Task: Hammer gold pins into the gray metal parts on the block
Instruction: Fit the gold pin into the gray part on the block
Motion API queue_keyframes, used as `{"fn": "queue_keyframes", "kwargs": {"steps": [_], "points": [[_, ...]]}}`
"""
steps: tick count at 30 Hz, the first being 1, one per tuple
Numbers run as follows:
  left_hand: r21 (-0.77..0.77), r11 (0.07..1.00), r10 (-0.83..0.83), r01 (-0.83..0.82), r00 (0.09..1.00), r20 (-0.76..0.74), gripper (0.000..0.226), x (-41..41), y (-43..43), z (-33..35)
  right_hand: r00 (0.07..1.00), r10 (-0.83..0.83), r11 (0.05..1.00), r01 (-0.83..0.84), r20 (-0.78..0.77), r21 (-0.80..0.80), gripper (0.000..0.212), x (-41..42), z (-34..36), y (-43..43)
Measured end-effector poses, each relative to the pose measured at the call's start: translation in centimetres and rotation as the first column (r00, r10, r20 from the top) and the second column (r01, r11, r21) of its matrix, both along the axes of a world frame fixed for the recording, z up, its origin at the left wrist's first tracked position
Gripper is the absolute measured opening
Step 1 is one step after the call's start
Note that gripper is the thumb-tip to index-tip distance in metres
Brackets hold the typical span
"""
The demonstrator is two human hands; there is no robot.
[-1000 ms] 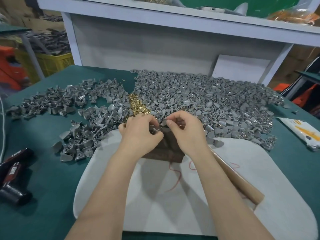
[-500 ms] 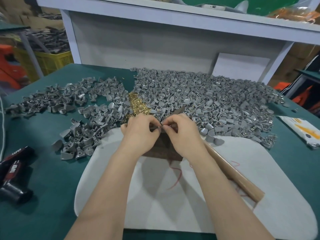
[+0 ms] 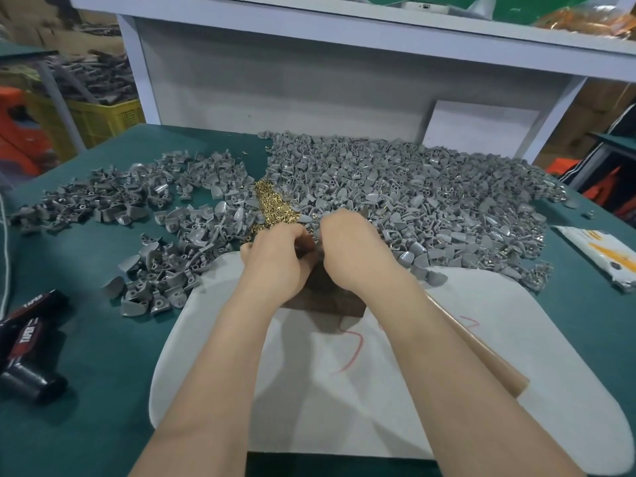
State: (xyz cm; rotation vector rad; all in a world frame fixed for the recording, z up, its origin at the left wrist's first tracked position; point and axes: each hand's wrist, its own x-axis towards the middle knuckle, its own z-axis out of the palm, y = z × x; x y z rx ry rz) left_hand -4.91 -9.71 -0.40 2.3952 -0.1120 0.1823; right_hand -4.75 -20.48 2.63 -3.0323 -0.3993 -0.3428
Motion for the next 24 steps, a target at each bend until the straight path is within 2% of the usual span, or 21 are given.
{"fn": "queue_keyframes", "kwargs": {"steps": [3,6,9,11,13,18,24], "points": [[0.007,1.0,0.003,-0.003,1.0,0.005,0.014,0.0,0.0,0.1,1.0,0.007,0.999,-0.007,0.009,-0.036,0.02,-0.1,0.2,0.3],[-0.021,1.0,-0.005,0.005,1.0,0.002,0.012,-0.1,0.0,0.1,1.0,-0.017,0.999,0.018,-0.018,0.03,0.015,0.1,-0.2,0.1],[-0.045,0.999,0.011,-0.011,1.0,-0.003,0.009,-0.2,0.1,0.0,0.995,-0.035,0.967,0.056,-0.089,0.25,0.011,0.5,-1.0,-1.1],[-0.048,0.999,0.02,-0.02,1.0,0.002,0.015,-0.1,0.0,-0.1,0.993,-0.031,0.899,0.077,-0.113,0.431,0.011,0.4,-1.6,-1.9],[-0.045,0.999,0.021,-0.021,1.0,0.004,0.024,0.0,0.0,-0.2,0.996,-0.037,0.854,0.075,-0.084,0.515,0.011,0.3,-2.3,-2.3],[-0.049,0.999,0.017,-0.017,1.0,0.009,0.028,0.1,-0.1,-0.4,0.999,-0.036,0.845,0.032,-0.003,0.533,0.006,0.2,-3.1,-2.3],[-0.08,0.997,0.006,-0.005,1.0,0.01,0.019,0.1,-0.1,-0.4,0.995,-0.093,0.837,0.091,-0.024,0.54,0.006,-0.1,-3.2,-1.5]]}}
